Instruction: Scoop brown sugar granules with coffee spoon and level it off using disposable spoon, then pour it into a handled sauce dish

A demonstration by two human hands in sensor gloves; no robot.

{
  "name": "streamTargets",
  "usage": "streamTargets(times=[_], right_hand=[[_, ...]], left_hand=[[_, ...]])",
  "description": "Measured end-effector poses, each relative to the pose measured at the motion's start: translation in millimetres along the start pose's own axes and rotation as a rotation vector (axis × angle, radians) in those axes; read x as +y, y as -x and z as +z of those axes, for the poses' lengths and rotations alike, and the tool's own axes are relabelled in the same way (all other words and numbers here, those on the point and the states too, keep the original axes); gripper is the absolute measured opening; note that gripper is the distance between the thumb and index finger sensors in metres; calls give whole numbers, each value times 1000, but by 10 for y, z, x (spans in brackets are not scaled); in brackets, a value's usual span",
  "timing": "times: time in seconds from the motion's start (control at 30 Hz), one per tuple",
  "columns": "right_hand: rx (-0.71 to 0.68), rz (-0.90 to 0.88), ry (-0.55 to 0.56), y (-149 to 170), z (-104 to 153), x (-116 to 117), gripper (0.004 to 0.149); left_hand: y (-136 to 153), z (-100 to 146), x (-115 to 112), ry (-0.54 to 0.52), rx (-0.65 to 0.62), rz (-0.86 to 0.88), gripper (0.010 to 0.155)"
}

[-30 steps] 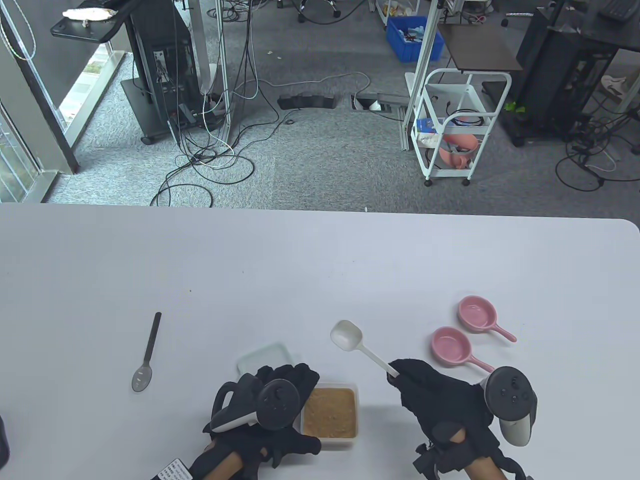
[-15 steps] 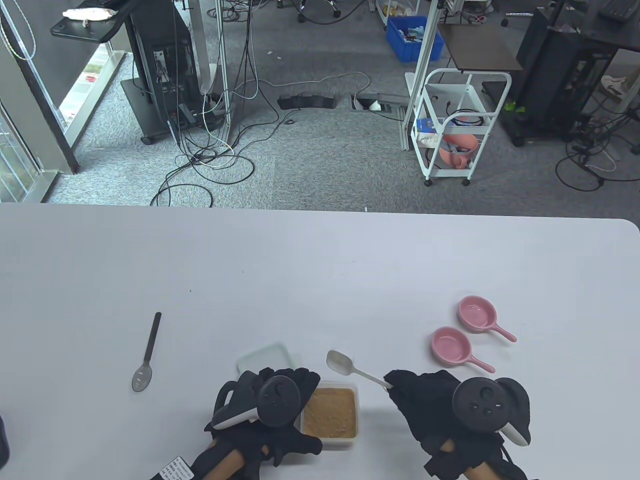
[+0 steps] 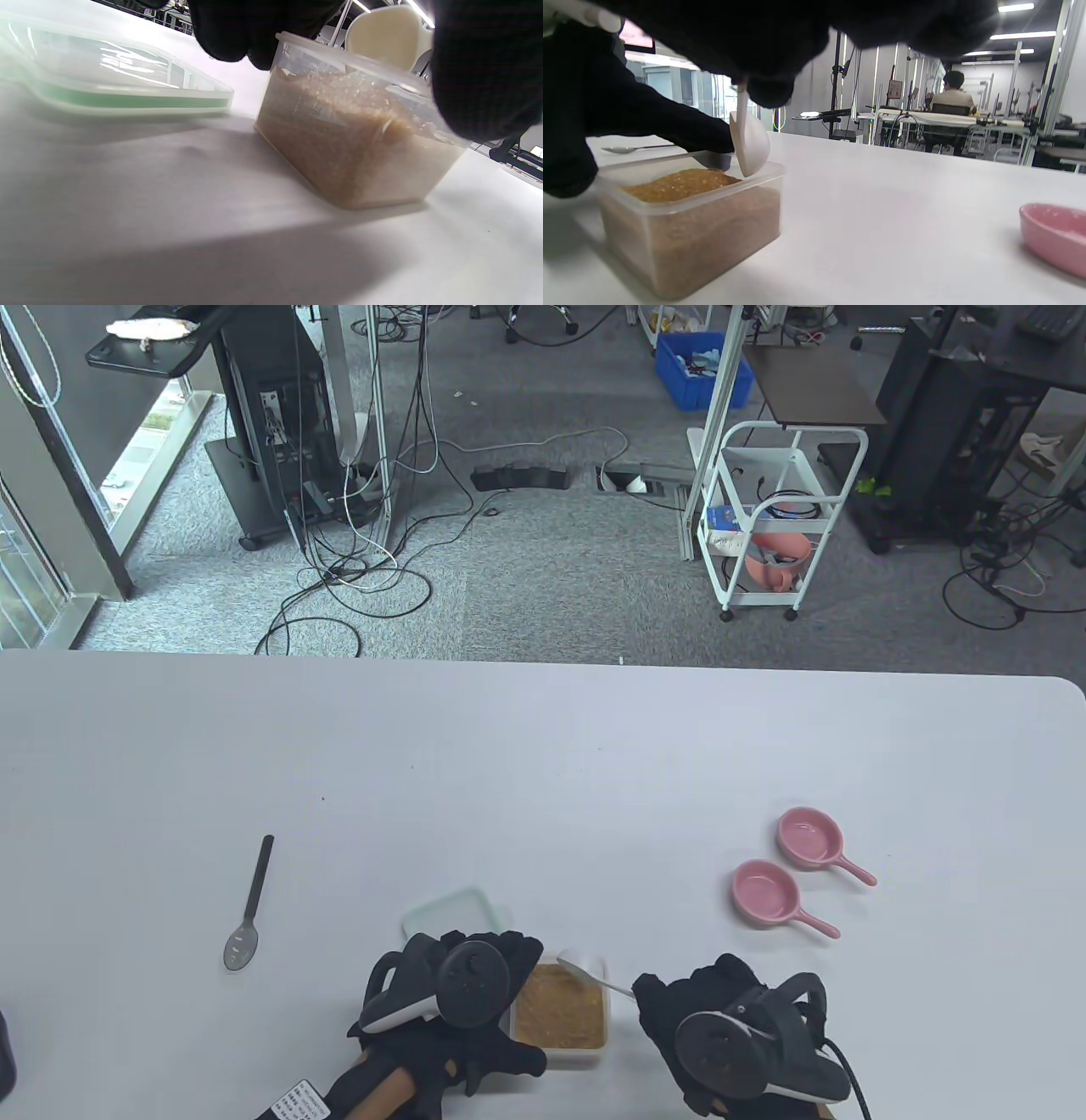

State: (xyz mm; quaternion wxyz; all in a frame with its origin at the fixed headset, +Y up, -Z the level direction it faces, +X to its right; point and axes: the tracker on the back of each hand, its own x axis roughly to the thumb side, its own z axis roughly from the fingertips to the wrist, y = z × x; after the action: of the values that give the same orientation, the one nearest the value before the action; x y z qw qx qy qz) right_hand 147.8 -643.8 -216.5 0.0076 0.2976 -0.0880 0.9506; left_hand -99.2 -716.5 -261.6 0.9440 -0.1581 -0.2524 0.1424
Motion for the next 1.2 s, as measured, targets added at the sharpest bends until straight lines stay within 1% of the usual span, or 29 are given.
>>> streamTargets(times=[0.1, 0.2, 0.33, 0.37, 0.43, 0.5, 0.6, 0.7, 0.77, 1.0, 1.2], right_hand=[[-32, 158, 11, -164, 6, 13, 43], [-56, 226, 0, -296, 3, 54, 43], [-41, 210, -62, -372, -1, 82, 44], [-34, 182, -77, -372, -1, 91, 44], [-14, 104, -123, -352, -13, 114, 44], [6, 53, -140, -304, -30, 120, 44], [88, -196, -219, -105, -60, 189, 45], [162, -375, -271, 115, -87, 267, 45], [220, -504, -312, 257, -98, 343, 45], [367, -835, -445, 571, -96, 612, 44], [421, -1067, -552, 711, -77, 875, 44]], left_hand=[[0, -5, 1, 2, 0, 0, 111], [-2, -9, 1, 4, 0, -2, 111], [-6, -13, 2, 6, 1, -2, 111], [-6, -13, 1, 7, 2, -2, 111], [-6, -15, 1, 8, 2, -1, 111], [-7, -16, 1, 8, 3, -1, 111], [-7, -18, -1, 10, 3, 2, 111], [-8, -20, -2, 11, 4, 3, 111], [-8, -20, -4, 13, 4, 7, 111], [-8, -19, -8, 16, 4, 14, 110], [-6, -19, -11, 18, 4, 17, 110]])
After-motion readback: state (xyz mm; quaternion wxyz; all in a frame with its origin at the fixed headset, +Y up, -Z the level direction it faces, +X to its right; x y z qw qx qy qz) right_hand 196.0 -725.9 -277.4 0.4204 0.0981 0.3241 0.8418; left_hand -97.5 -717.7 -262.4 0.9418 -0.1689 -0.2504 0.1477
